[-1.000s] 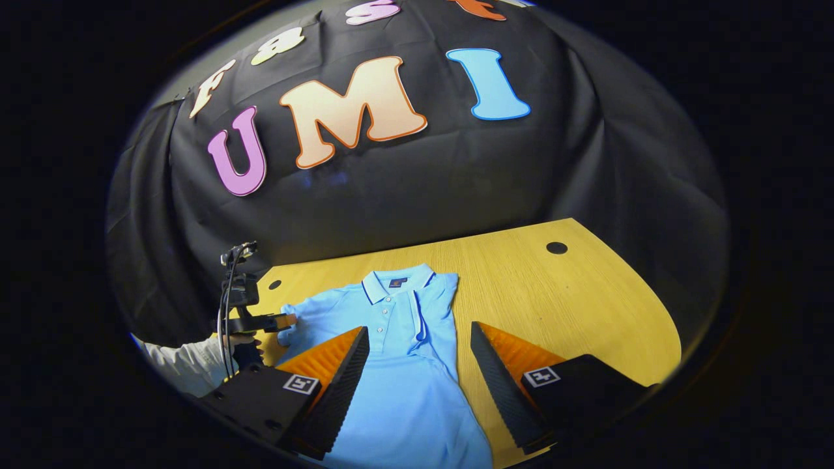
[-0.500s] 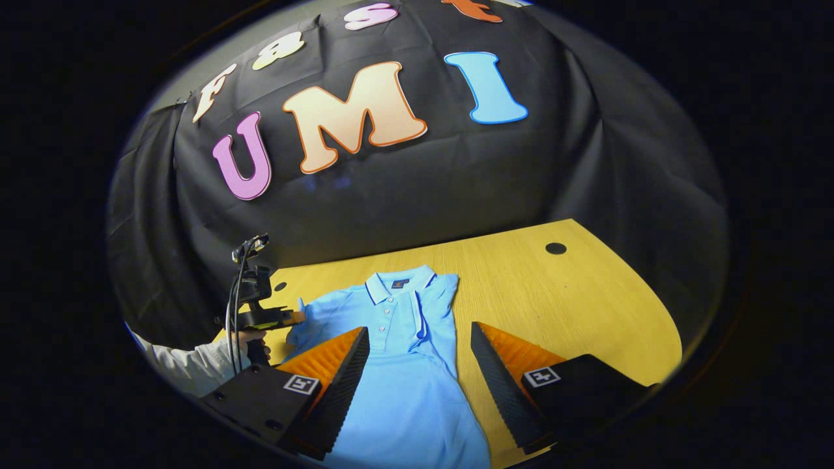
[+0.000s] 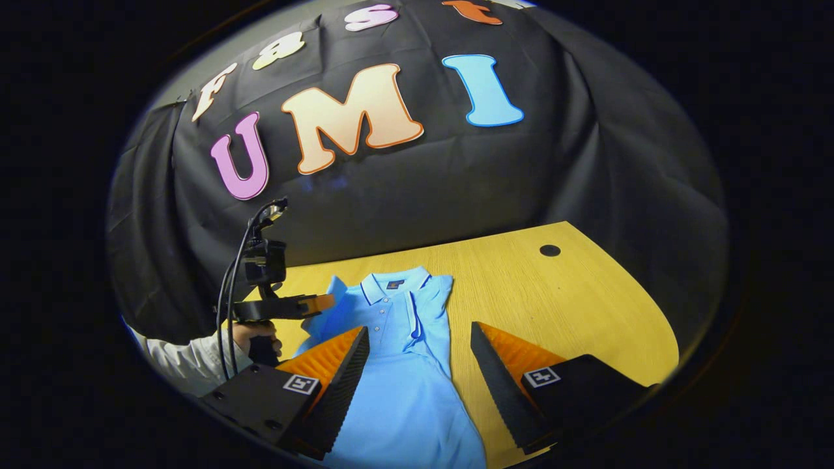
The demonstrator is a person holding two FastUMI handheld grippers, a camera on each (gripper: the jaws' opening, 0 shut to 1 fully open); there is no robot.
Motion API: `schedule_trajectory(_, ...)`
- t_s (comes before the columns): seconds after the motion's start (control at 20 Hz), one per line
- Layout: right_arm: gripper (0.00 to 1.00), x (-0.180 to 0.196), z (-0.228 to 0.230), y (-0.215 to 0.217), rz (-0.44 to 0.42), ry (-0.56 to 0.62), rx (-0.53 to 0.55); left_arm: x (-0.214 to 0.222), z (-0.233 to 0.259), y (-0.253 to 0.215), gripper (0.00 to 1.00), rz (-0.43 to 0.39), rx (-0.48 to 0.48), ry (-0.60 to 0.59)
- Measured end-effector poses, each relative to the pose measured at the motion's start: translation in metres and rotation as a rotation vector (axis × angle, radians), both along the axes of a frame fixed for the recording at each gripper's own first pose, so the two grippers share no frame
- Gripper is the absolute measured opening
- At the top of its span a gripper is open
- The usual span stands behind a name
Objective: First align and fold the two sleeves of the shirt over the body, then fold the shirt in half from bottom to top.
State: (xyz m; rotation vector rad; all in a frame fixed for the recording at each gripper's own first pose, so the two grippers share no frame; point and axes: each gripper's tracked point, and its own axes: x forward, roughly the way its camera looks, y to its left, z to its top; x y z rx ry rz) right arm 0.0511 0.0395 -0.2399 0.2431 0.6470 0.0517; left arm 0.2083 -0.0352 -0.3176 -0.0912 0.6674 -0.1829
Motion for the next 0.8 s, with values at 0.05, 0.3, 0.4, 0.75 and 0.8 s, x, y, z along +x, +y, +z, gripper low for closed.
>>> schedule_trajectory(0.05, 0.93, 0.0, -0.002, 0.001, 0.002, 0.001, -0.006, -0.002, -0.002, -0.006, 0.0, -0.013, 0.002, 0.002)
schedule_trajectory(0.3, 0.98, 0.0, -0.016, 0.015, 0.012, 0.014, -0.018, -0.006, -0.007, -0.025, 0.16, -0.075, -0.022, -0.03)
schedule_trajectory(0.4, 0.98, 0.0, -0.016, 0.017, 0.012, -0.008, -0.04, -0.011, 0.0, -0.019, 0.55, -0.092, -0.006, -0.056)
schedule_trajectory(0.75, 0.93, -0.032, -0.004, 0.021, 0.021, -0.098, -0.085, -0.09, 0.069, 0.027, 0.96, -0.024, -0.012, -0.166)
schedule_trajectory(0.8, 0.93, -0.04, -0.003, 0.02, 0.017, -0.1, -0.083, -0.107, 0.079, 0.034, 0.95, -0.014, -0.004, -0.183)
